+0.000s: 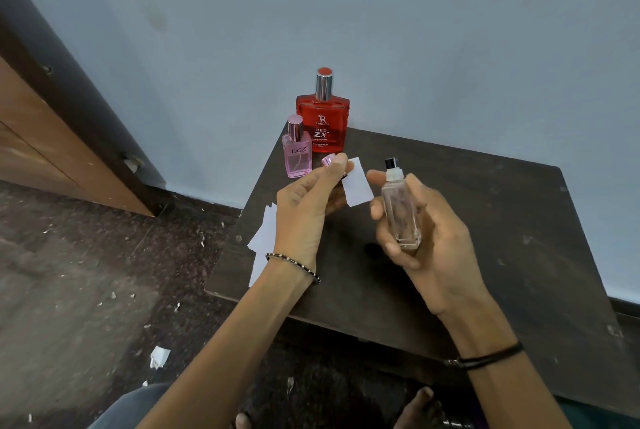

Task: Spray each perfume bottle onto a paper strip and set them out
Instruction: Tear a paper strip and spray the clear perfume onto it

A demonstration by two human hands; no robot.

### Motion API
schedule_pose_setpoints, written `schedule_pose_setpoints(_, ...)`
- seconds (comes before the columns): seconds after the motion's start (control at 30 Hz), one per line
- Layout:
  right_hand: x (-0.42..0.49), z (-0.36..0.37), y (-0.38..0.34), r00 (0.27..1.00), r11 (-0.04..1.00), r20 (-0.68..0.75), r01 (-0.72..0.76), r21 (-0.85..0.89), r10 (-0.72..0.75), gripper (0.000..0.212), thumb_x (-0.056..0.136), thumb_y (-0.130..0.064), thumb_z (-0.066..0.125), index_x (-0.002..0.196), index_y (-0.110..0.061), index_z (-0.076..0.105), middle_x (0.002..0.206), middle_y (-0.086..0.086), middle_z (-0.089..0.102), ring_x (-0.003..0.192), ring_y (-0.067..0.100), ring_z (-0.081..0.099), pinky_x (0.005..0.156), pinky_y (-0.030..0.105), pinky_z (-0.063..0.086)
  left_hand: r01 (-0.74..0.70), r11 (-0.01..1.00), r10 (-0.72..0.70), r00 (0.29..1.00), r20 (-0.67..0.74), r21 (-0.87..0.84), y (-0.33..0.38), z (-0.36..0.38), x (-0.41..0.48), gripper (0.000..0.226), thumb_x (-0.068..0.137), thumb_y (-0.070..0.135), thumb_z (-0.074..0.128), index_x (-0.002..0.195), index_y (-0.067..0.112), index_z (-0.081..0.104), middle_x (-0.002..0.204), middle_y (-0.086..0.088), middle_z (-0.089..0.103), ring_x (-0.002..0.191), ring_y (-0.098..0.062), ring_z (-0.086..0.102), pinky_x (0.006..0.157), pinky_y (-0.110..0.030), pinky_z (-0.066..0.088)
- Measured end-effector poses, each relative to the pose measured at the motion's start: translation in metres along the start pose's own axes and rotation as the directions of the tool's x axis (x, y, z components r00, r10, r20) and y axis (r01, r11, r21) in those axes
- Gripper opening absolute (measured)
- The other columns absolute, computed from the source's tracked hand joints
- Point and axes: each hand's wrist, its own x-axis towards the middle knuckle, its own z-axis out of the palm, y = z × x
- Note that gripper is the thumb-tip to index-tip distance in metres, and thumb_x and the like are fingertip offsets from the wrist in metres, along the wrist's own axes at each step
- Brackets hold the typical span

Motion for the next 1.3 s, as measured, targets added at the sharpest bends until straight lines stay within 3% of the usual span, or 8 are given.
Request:
schedule_pose_setpoints(0.17,0.002,0.002,-0.002,0.995,0.994,-0.060,0.081,-0.075,-0.086,0.032,0.094,-0.040,0.064,0.111,-0.013,0.065,0.101,0.008,0.076,0.042,0.008,0.051,0.034,0.016,0.035,0.016,1.000,-0.016,1.000,0.001,-0.021,0.001,-0.004,0.002,0.022,0.090,0.030,0.072,0.102,0.014,0.082,0.101,-0.002,0.081,0.099,-0.018,0.076,0.078,-0.024,0.062)
schedule_pose_setpoints(0.3,0.004,0.001,0.003,0.978,0.959,-0.126,0.132,-0.251,-0.168,0.027,0.096,-0.032,0.064,0.122,-0.025,0.066,0.094,0.005,0.075,0.043,0.008,0.042,0.038,0.017,0.037,0.018,1.000,-0.017,0.999,0.037,-0.009,0.002,-0.006,0.002,0.023,0.090,0.030,0.073,0.103,0.014,0.081,0.099,-0.001,0.081,0.096,-0.018,0.077,0.081,-0.027,0.062)
schedule_pose_setpoints(0.4,0.004,-0.001,0.010,0.955,0.846,-0.130,0.168,-0.507,-0.267,0.039,0.097,-0.029,0.063,0.132,-0.045,0.061,0.097,-0.007,0.064,0.056,0.004,0.044,0.046,0.015,0.041,0.019,1.000,-0.019,0.998,0.057,-0.009,0.002,-0.006,0.000,0.017,0.090,0.030,0.073,0.098,0.017,0.083,0.097,-0.002,0.081,0.096,-0.021,0.077,0.084,-0.030,0.062)
schedule_pose_setpoints(0.5,0.004,-0.004,0.013,0.937,0.676,-0.119,0.145,-0.723,-0.328,0.043,0.095,-0.039,0.062,0.135,-0.052,0.053,0.112,-0.016,0.057,0.079,0.002,0.052,0.066,0.020,0.051,0.014,1.000,-0.015,0.998,0.057,0.019,0.003,-0.005,-0.001,0.013,0.090,0.029,0.073,0.093,0.021,0.083,0.096,-0.001,0.082,0.096,-0.019,0.077,0.082,-0.026,0.062)
schedule_pose_setpoints(0.6,0.002,0.000,0.014,0.890,0.436,-0.062,0.160,-0.885,-0.453,0.041,0.095,-0.033,0.063,0.135,-0.041,0.056,0.116,-0.030,0.058,0.095,-0.011,0.059,0.077,0.004,0.049,0.006,0.998,-0.011,0.997,0.075,0.065,0.005,-0.004,-0.003,0.013,0.091,0.030,0.073,0.093,0.023,0.083,0.095,-0.001,0.082,0.098,-0.018,0.077,0.083,-0.025,0.061)
schedule_pose_setpoints(0.73,0.004,0.005,0.016,0.834,0.207,0.043,0.186,-0.960,-0.550,0.044,0.093,-0.030,0.060,0.135,-0.017,0.060,0.115,0.004,0.072,0.089,0.003,0.059,0.079,0.002,0.041,0.003,0.991,-0.015,0.995,0.095,0.133,0.004,-0.001,-0.006,0.018,0.090,0.031,0.074,0.098,0.017,0.083,0.094,-0.004,0.081,0.095,-0.021,0.077,0.086,-0.033,0.062)
schedule_pose_setpoints(0.9,0.003,0.011,0.015,0.856,0.151,0.063,0.163,-0.975,-0.514,0.054,0.092,-0.045,0.046,0.135,-0.016,0.061,0.097,0.008,0.071,0.078,0.020,0.066,0.069,0.031,0.058,0.056,0.997,-0.062,0.991,0.122,0.056,0.007,0.001,-0.009,0.018,0.091,0.028,0.073,0.094,0.013,0.083,0.090,-0.010,0.081,0.088,-0.023,0.079,0.074,-0.027,0.062)
schedule_pose_setpoints(1.3,0.005,0.013,0.019,0.892,0.023,0.071,0.090,-0.996,-0.447,0.049,0.093,-0.032,0.067,0.136,-0.010,0.058,0.095,0.010,0.067,0.069,0.019,0.059,0.061,0.032,0.055,0.149,0.988,-0.152,0.976,0.154,0.028,0.010,-0.001,-0.010,0.026,0.090,0.027,0.073,0.099,0.003,0.080,0.094,-0.012,0.081,0.090,-0.025,0.079,0.079,-0.031,0.063)
